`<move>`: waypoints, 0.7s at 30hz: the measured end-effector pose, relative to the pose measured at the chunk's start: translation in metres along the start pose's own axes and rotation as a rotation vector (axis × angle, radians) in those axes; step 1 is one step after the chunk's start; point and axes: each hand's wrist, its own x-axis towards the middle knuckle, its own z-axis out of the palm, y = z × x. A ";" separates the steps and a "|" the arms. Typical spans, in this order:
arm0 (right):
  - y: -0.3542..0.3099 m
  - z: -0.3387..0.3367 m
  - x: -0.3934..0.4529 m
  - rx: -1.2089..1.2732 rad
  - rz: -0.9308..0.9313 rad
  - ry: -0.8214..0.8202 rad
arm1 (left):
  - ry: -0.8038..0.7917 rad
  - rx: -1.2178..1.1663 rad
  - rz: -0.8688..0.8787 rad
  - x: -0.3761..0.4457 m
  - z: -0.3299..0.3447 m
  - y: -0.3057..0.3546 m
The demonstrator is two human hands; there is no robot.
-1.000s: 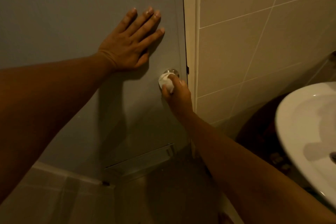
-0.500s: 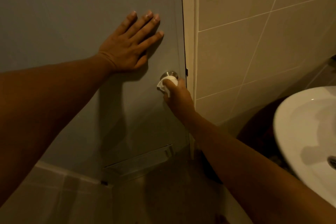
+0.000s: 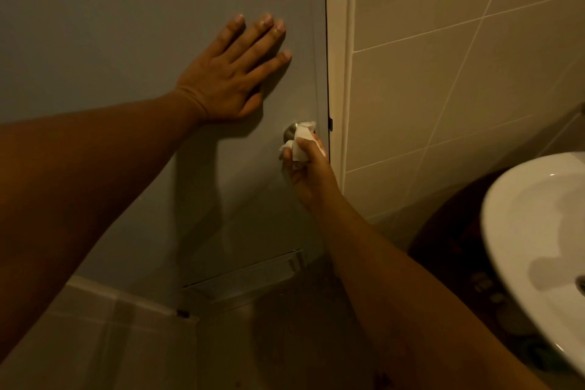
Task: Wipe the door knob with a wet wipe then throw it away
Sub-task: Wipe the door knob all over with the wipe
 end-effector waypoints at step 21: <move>-0.020 -0.016 -0.010 -2.088 -0.797 -0.176 | -0.018 -0.020 -0.010 0.000 -0.002 -0.001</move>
